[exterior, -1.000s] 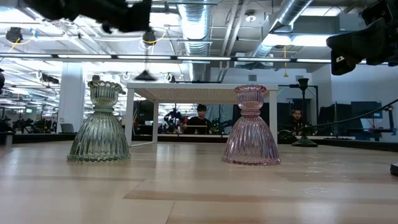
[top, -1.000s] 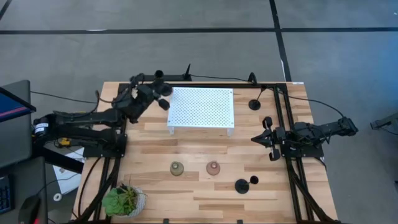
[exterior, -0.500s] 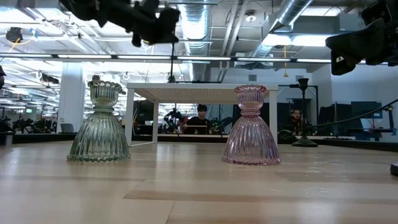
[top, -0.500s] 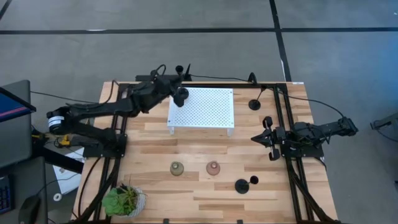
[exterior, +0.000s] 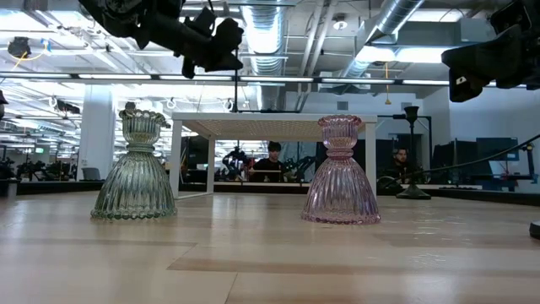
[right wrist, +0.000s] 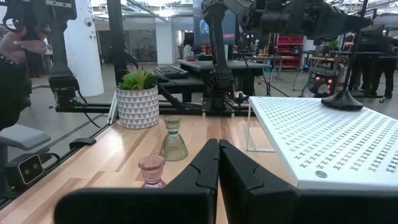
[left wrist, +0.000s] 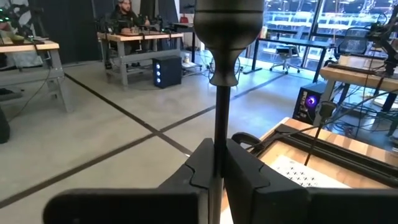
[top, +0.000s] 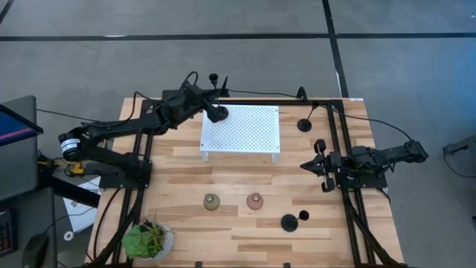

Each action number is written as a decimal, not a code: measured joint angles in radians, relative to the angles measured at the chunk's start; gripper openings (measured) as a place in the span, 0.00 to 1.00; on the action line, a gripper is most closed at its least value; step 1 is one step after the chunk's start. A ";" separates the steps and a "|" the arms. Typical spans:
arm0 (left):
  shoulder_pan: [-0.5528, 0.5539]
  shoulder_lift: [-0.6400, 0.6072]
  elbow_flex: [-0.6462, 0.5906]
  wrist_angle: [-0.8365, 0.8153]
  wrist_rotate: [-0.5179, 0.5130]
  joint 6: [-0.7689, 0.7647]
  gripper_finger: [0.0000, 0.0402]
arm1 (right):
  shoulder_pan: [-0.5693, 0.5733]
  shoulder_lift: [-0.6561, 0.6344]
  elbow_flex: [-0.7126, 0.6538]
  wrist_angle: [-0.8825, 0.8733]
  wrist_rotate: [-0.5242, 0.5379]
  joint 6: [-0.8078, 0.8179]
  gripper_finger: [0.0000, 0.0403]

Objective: Pick & Place candle stick holders
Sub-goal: Put the top left black candle holder on the shelf, then put the top black candle holder on the shelf

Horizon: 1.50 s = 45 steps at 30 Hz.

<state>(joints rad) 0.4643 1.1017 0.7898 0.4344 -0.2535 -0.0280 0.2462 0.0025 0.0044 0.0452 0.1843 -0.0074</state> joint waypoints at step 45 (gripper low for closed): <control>-0.043 -0.288 -0.001 -0.382 0.000 0.022 0.48 | 0.000 0.000 0.000 0.000 -0.001 0.000 0.00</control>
<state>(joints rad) 0.4210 0.8141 0.7891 0.0525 -0.2531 -0.0057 0.2462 0.0029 0.0047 0.0448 0.1834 -0.0074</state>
